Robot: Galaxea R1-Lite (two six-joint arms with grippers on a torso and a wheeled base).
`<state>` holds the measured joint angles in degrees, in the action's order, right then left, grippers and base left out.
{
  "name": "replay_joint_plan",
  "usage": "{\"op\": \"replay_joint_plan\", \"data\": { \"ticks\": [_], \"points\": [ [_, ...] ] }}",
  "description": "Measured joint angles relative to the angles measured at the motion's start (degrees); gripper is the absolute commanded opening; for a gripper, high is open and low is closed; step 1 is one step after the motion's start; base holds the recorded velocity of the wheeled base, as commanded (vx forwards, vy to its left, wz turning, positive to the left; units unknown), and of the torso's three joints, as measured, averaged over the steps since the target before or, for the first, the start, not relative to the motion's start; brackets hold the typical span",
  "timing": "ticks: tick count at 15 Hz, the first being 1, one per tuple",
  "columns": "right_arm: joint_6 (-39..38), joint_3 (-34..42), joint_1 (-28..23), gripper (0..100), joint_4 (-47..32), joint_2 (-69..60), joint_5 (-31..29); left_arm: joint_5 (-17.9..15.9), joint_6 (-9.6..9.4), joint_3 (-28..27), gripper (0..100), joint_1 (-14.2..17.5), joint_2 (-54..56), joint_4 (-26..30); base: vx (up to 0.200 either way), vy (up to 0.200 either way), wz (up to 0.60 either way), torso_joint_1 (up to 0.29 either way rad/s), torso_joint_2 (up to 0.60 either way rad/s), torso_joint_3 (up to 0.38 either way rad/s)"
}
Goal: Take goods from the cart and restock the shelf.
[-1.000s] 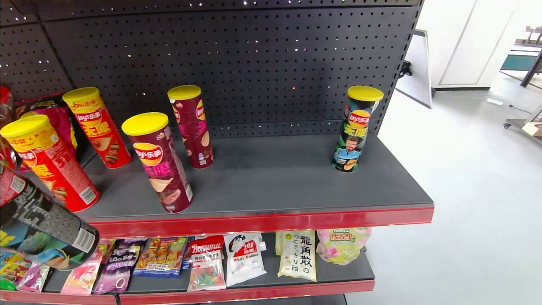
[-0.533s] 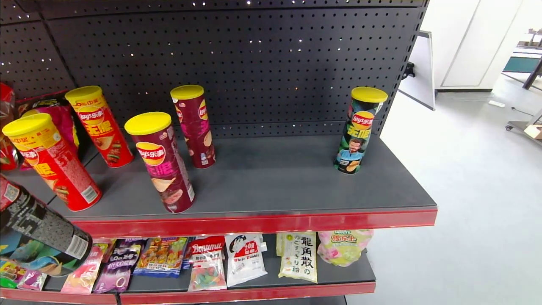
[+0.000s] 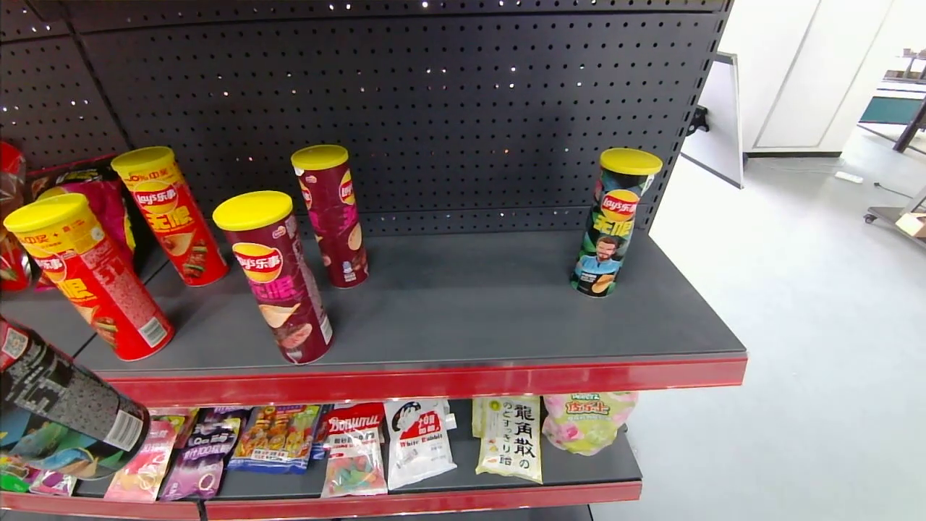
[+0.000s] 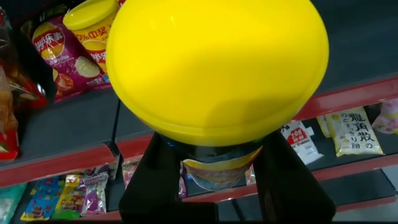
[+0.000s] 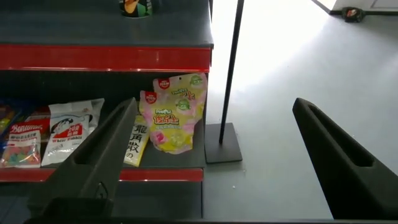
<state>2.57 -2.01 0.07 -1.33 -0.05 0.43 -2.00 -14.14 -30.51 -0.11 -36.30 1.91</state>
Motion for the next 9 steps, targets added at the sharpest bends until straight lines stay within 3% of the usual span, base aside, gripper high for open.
{"op": "replay_joint_plan", "data": {
  "ticks": [9],
  "points": [
    [0.0, 0.0, 0.0, 100, 0.0, 0.0, 0.0, 0.0, -0.68, 0.0, 0, 0.0, 0.8, 0.0, 0.000, -0.200, 0.00, 0.001, 0.00, 0.000]
  ]
}}
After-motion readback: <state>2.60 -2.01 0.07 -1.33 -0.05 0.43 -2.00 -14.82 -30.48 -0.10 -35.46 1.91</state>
